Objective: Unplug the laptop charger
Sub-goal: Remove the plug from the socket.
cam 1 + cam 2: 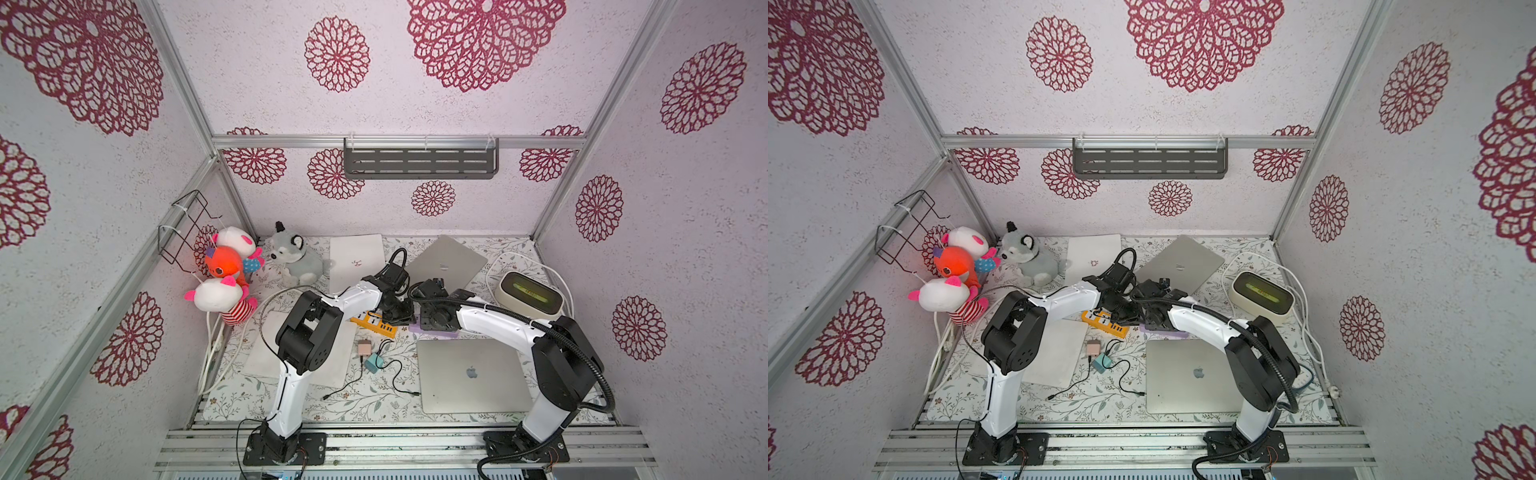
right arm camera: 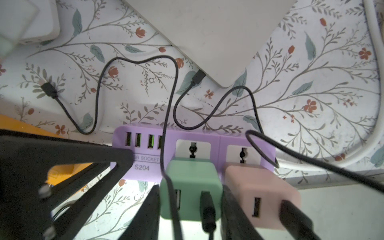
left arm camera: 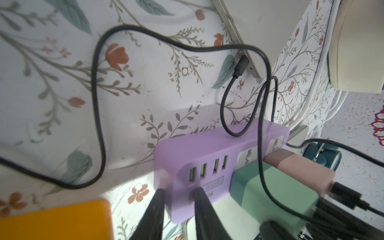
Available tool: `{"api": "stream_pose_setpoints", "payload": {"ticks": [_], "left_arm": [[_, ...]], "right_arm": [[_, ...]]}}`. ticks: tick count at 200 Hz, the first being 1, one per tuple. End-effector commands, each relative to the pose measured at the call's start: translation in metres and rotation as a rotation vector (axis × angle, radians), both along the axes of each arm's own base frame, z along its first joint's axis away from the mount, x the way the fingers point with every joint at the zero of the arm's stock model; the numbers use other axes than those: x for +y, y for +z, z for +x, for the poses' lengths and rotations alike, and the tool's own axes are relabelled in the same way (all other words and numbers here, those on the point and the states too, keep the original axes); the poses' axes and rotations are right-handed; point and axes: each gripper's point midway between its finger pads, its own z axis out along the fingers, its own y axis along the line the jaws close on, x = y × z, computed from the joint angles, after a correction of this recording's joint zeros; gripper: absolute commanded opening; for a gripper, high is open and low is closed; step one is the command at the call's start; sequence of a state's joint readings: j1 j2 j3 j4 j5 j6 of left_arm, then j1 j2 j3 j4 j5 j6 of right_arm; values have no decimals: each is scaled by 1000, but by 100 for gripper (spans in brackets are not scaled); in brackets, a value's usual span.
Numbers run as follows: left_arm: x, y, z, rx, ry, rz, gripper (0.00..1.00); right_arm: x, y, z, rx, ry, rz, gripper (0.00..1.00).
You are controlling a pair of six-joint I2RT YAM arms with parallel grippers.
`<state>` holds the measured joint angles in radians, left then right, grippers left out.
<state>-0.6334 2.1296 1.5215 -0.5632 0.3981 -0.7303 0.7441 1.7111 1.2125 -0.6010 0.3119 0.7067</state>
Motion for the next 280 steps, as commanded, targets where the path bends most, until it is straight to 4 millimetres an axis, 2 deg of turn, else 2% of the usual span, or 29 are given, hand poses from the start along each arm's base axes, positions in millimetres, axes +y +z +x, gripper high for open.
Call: {"api": "stream_pose_setpoints", "payload": {"ticks": [1,67,145,191,219,280], "left_arm": [[5,-24,-11,45,2,61,28],[5,-23,-10,42,7,59,28],[5,-23,-10,44,2,61,28],[5,-24,-11,45,1,63,28],[6,-24,-10,45,4,65,28],[7,-28,-11,53,4,77,28]], "right_arm": [[15,17,1,-29,42,79,34],[12,17,2,-26,44,16,33],[25,12,1,-12,72,2,33],[17,28,4,-46,28,120,33],[14,31,4,-52,11,153,33],[9,27,4,-36,17,84,33]]}}
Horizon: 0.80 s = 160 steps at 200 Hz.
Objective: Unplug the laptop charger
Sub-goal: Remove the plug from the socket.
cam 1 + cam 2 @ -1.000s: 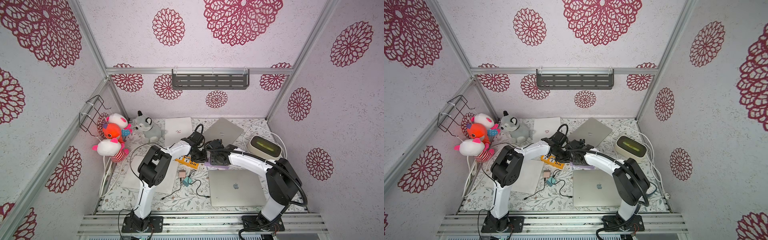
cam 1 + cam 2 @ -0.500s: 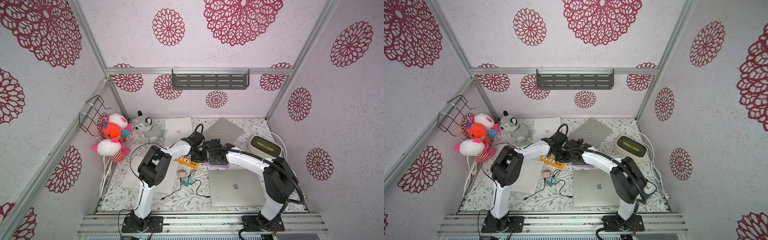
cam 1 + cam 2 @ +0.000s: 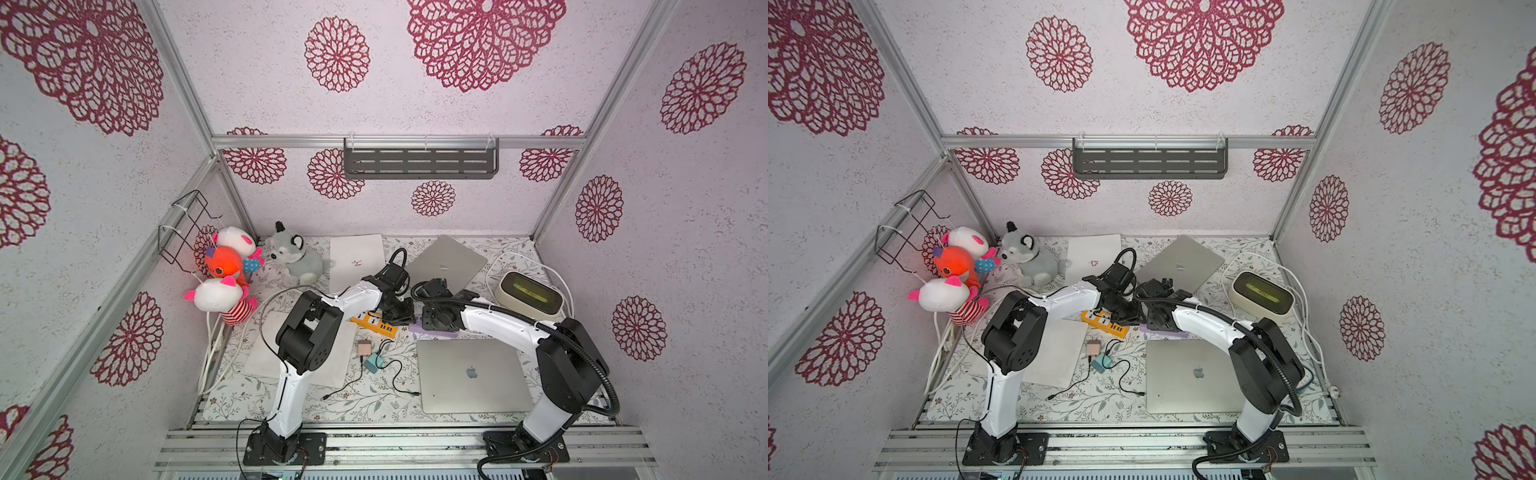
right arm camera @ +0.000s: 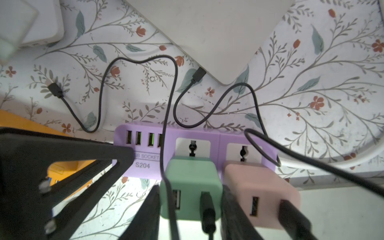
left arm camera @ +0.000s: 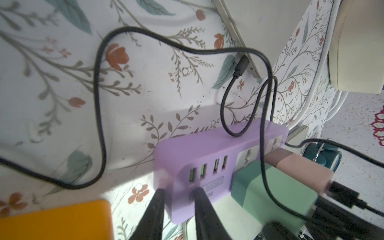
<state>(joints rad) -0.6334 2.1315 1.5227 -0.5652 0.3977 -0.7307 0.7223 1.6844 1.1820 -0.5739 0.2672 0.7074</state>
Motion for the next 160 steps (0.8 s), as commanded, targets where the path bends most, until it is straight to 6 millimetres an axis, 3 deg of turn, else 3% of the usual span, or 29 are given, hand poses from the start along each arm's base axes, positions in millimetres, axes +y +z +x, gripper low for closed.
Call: {"api": "stream_pose_setpoints", "payload": {"ticks": [1,23,101,160], "left_arm": [[7,-28,-11,51,3,76,28],[6,-27,-11,51,0,76,28],[6,-27,-12,53,0,75,28],[6,-27,-11,55,1,72,28]], "right_arm": [[12,27,5,-47,23,34,33],[12,24,5,-35,33,0,33],[25,31,4,-42,31,130,33],[12,26,5,-34,36,-6,33]]}}
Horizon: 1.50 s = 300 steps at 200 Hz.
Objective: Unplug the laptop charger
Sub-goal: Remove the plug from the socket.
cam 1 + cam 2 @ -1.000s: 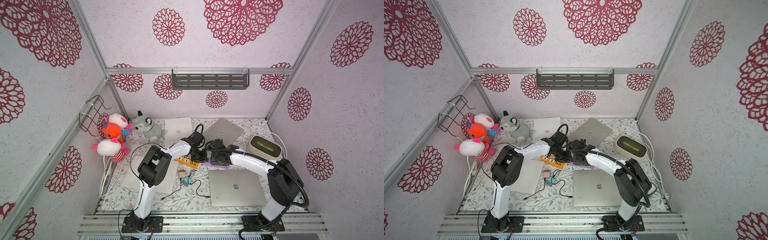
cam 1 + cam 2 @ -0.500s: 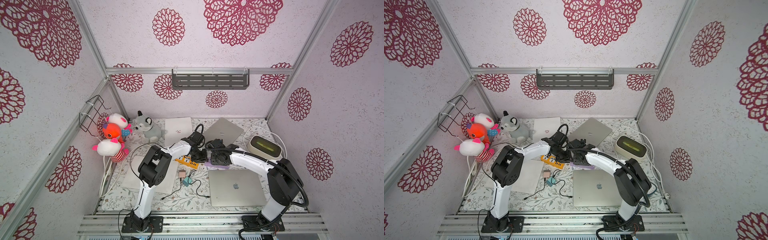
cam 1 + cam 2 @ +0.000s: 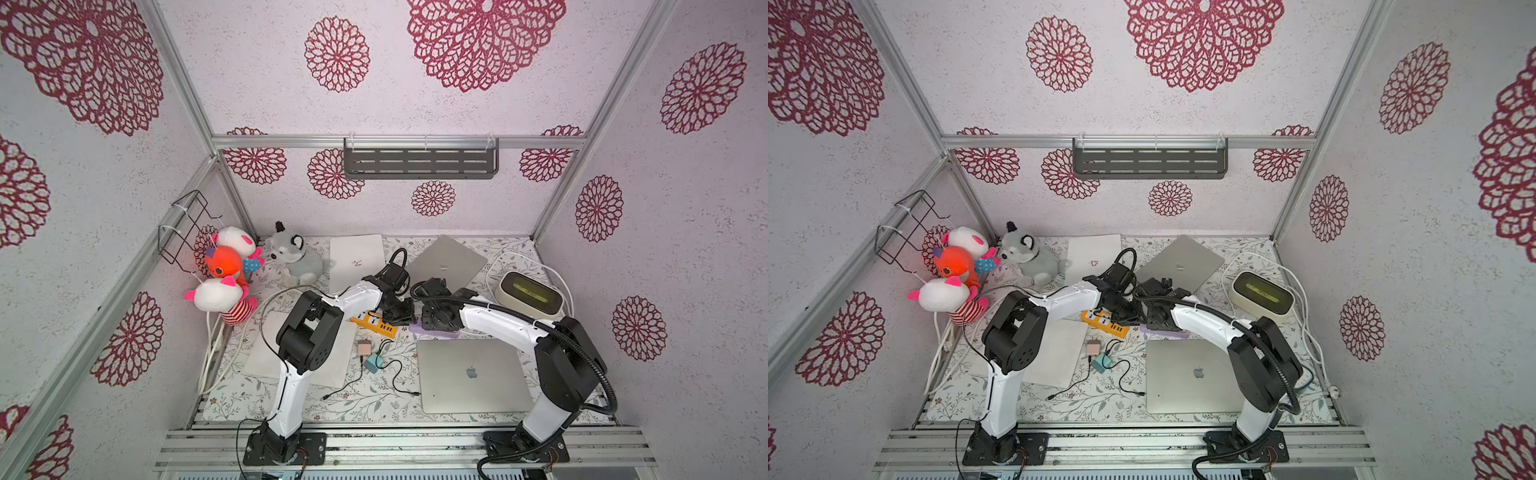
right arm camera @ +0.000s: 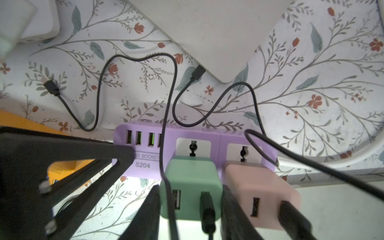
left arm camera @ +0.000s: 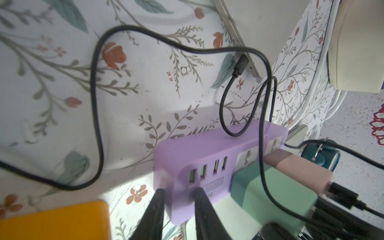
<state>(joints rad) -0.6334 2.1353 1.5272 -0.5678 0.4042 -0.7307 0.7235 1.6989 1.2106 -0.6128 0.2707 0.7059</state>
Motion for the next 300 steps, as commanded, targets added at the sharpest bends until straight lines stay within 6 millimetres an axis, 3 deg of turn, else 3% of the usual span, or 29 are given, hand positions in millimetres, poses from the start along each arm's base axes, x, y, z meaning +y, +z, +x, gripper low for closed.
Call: {"api": "stream_pose_setpoints", "payload": {"ticks": [1,64,135,199,300], "left_arm": [[7,-27,-10,50,2,76,28],[7,-28,-11,51,5,77,28],[7,-29,-11,54,1,76,28],[7,-30,-12,57,2,79,28],[9,-33,-12,64,7,89,28]], "right_arm": [[13,25,6,-50,35,13,33],[24,25,4,-43,47,78,33],[15,23,7,-45,42,0,33],[25,25,6,-40,50,79,33],[15,29,6,-64,-4,97,33]]}}
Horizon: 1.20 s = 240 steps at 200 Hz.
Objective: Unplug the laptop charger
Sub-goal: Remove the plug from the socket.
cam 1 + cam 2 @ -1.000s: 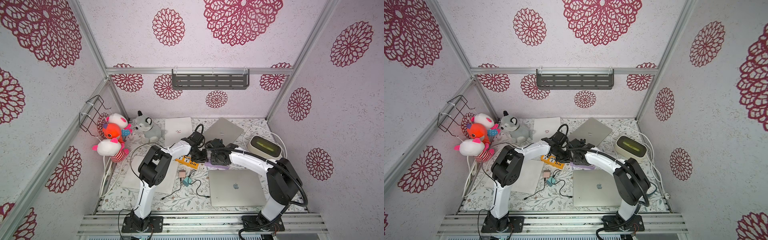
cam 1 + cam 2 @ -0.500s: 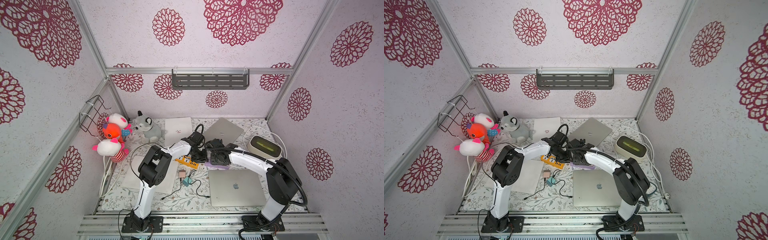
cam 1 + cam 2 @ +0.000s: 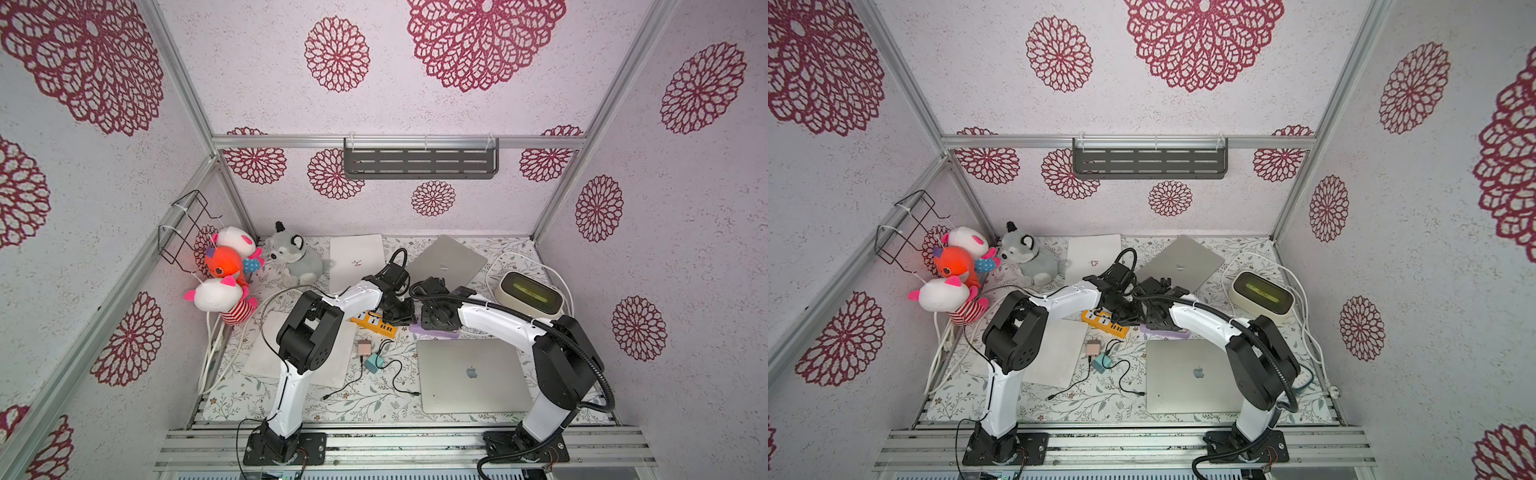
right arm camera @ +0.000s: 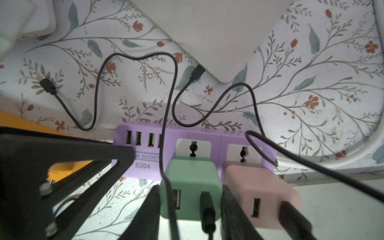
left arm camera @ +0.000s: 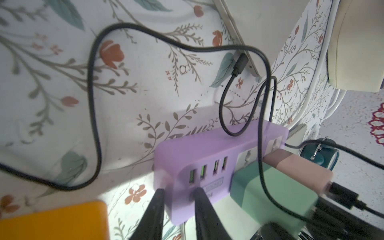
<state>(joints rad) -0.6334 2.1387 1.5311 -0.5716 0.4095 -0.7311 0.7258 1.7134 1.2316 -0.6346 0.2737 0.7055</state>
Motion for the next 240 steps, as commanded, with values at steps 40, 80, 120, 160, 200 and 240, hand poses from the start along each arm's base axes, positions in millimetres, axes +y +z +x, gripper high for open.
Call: {"api": "stream_pose_setpoints", "payload": {"ticks": [40,80,120,160,200,240], "left_arm": [[9,-34,-12,62,9,95,28],[9,-36,-12,66,9,96,28],[9,-35,-12,65,9,96,28],[9,-37,-13,67,7,101,28],[9,-36,-12,65,5,104,28],[9,-38,-13,69,6,107,28]], "right_arm": [[10,33,6,-95,-32,119,33],[12,34,7,-108,-54,175,33],[12,34,7,-102,-60,177,33],[11,25,6,-70,-38,93,33],[15,24,8,-55,-10,43,33],[13,30,9,-64,-32,135,33]]}}
